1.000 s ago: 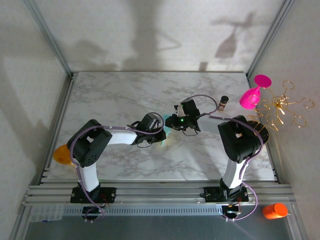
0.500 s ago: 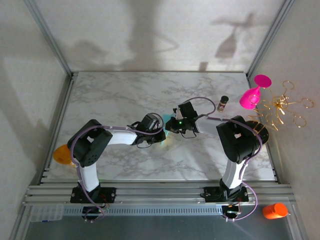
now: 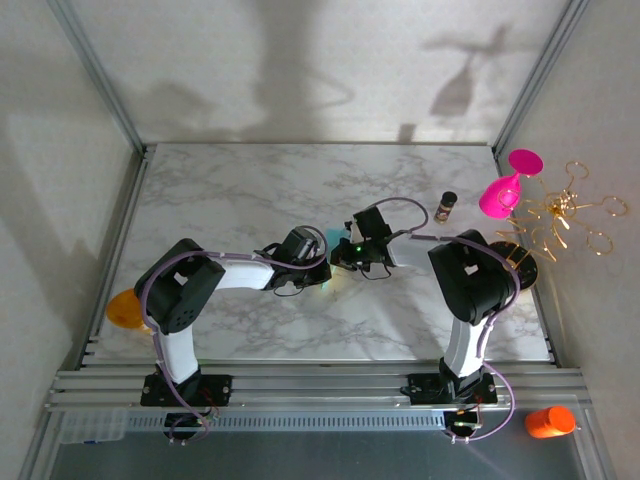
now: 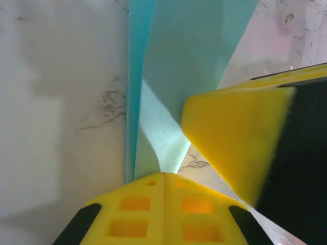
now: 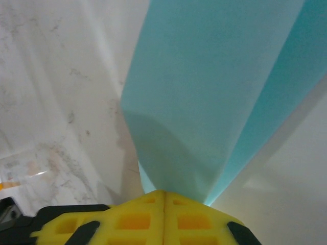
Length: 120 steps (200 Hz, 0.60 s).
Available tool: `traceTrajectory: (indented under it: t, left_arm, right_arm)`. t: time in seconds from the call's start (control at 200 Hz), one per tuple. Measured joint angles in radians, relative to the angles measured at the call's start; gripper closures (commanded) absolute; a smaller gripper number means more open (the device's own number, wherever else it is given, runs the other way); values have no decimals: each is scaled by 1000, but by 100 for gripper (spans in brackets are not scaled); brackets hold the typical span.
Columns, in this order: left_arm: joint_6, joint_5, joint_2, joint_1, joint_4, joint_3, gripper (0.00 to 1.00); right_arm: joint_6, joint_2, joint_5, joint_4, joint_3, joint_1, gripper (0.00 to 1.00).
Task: Fold a paper plane with a square sheet of paper (pick it up from the middle)
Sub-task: Fifth fold the wing at the center of the table.
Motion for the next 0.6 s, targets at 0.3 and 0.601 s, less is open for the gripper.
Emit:
traceTrajectory:
  t: [0.3, 0.601]
  left_arm:
    - [0, 0, 0, 0, -2, 0, 100]
    - [5, 12, -35, 0, -13, 0, 92]
  right_arm:
    - [8, 23, 6, -2, 8, 0, 92]
    - [11, 23, 30, -10, 13, 6, 92]
